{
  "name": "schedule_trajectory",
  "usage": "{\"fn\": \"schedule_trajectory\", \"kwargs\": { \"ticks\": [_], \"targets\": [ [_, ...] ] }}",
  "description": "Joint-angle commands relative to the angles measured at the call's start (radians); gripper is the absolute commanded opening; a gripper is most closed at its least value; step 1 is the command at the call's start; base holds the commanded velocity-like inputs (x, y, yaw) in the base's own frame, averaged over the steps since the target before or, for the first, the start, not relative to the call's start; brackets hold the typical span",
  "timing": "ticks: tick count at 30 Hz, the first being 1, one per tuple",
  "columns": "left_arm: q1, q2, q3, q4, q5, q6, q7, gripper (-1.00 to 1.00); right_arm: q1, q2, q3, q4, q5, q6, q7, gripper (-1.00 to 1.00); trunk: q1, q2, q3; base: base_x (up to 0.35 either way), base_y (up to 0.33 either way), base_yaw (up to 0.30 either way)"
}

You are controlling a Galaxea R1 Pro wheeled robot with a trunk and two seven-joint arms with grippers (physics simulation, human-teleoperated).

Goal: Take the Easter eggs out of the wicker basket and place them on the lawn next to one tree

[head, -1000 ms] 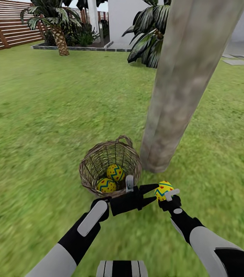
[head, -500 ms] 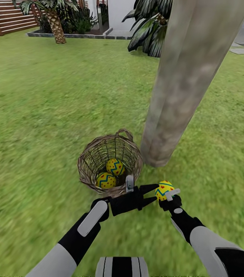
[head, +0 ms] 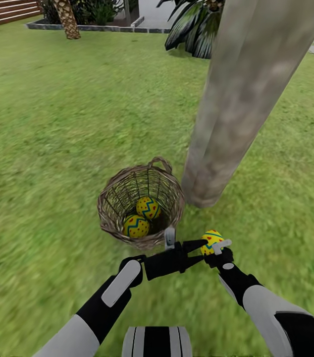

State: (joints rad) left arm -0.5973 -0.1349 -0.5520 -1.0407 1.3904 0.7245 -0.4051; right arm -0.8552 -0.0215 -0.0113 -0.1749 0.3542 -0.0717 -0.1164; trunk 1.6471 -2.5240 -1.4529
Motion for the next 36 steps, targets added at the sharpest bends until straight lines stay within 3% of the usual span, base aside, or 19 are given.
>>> {"fn": "schedule_trajectory", "kwargs": {
  "ticks": [1, 14, 26, 27, 36],
  "targets": [
    [0.0, 0.0, 0.0, 0.001, 0.004, 0.003, -0.001, 1.0, -0.001, 0.0, -0.001, 0.0, 0.006, -0.004, -0.003, -1.0, 0.0, -0.001, -0.005, 0.0, 0.0, 0.0],
    [-0.001, 0.001, 0.0, 0.001, 0.004, 0.003, -0.001, 1.0, 0.0, 0.003, -0.004, -0.054, 0.011, -0.017, -0.001, -1.0, 0.005, -0.003, -0.043, 0.0, 0.0, 0.0],
    [0.033, 0.001, 0.001, -0.002, 0.033, -0.002, -0.001, 1.0, -0.021, 0.004, -0.005, -0.069, 0.008, -0.011, -0.009, -1.0, 0.004, -0.002, -0.035, 0.0, 0.0, 0.0],
    [0.033, 0.001, 0.001, -0.002, 0.033, -0.002, -0.001, 1.0, -0.021, 0.005, -0.005, -0.068, 0.008, -0.011, -0.009, 1.0, 0.004, -0.002, -0.035, 0.0, 0.0, 0.0],
    [0.033, 0.001, 0.001, -0.002, 0.033, -0.002, -0.001, 1.0, -0.021, 0.003, -0.004, -0.068, 0.008, -0.01, -0.009, 1.0, 0.004, -0.002, -0.035, 0.0, 0.0, 0.0]
  ]
}}
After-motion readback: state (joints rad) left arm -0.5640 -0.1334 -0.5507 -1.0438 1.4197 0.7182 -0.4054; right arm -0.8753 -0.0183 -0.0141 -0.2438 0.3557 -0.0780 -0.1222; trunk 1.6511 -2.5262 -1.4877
